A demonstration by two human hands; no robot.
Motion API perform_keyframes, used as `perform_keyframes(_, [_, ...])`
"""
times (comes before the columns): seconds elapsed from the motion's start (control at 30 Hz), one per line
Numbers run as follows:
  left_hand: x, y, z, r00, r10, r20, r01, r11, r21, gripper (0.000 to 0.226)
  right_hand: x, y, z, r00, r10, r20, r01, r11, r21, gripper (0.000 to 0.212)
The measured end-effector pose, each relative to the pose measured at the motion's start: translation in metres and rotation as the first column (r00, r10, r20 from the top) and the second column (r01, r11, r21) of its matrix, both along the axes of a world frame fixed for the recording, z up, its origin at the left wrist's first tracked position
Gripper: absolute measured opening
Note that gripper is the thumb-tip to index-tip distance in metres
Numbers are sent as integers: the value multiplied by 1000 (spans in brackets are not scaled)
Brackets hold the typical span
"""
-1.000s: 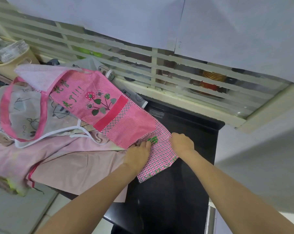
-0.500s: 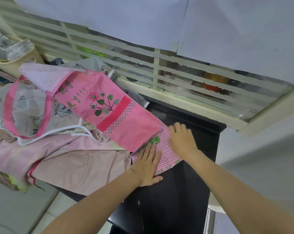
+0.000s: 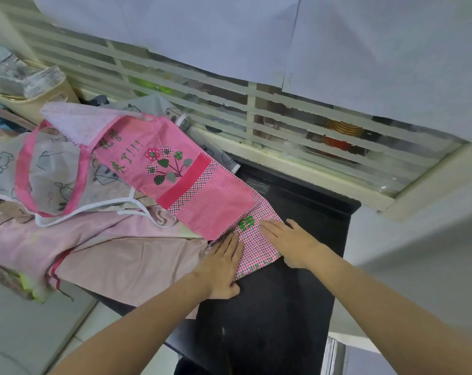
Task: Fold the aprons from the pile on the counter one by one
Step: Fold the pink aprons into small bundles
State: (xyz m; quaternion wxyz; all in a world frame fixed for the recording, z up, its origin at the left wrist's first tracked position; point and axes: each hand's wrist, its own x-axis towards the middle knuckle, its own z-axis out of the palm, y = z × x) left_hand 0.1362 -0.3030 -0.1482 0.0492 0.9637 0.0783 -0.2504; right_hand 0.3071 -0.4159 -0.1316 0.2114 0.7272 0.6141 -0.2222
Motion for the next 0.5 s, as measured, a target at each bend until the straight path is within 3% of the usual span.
perform_keyframes(0.23, [-1, 17, 0, 999, 34, 21, -31, 989, -148, 98, 2, 13, 5, 999, 9, 36, -7, 999, -51, 81])
perform_keyframes(0.37, [-13, 15, -10, 987, 134, 89, -106, 959, -265, 99, 6, 20, 9, 996, -51, -77, 47, 998, -44, 56])
perform_keyframes(0.43, [-16, 11, -10, 939, 302, 166, -211, 886, -413, 87, 16, 27, 14, 970, -145, -193, 139, 989, -46, 49])
perform_keyframes(0.5, [-17, 5, -7, 798, 540, 268, -342, 772, -536, 63, 26, 31, 18, 928, -229, -292, 219, 973, -67, 44])
